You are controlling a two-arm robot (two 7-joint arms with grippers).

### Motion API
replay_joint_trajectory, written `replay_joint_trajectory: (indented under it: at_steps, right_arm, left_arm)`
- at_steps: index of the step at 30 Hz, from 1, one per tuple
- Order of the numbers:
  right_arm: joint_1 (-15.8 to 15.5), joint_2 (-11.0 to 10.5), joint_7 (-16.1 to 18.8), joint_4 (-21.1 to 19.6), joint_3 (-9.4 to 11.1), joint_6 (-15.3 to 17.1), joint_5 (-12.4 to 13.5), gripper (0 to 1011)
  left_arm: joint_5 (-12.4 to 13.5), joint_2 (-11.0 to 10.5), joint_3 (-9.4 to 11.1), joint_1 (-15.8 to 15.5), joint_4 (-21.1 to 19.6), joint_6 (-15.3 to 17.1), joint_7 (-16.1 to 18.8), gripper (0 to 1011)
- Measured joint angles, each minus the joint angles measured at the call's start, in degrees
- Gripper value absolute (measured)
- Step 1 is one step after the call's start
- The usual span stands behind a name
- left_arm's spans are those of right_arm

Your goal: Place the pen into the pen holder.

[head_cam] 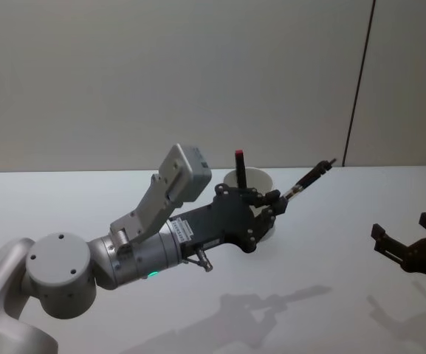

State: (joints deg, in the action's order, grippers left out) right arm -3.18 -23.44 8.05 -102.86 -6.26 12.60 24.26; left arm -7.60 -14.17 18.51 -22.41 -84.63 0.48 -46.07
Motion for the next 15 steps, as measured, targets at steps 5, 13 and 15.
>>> replay_joint_trajectory:
  at_steps: [5, 13, 15]
  right_arm:
    - [0.0, 0.0, 0.0, 0.0, 0.0, -0.1, 0.0, 1002]
    - [-0.1, 0.0, 0.5, 0.0, 0.1, -1.2, -0.2, 1002]
    - [-0.2, -0.1, 0.8, 0.0, 0.1, -1.8, -0.2, 1001]
  left_arm:
    - [-0.1, 0.1, 0.2, -0.1, 0.1, 0.0, 0.0, 135]
    - [-0.1, 0.3, 0.4, -0.1, 0.1, 0.1, -0.1, 135]
    - [-0.1, 0.3, 0.5, -0.1, 0.1, 0.1, -0.1, 135]
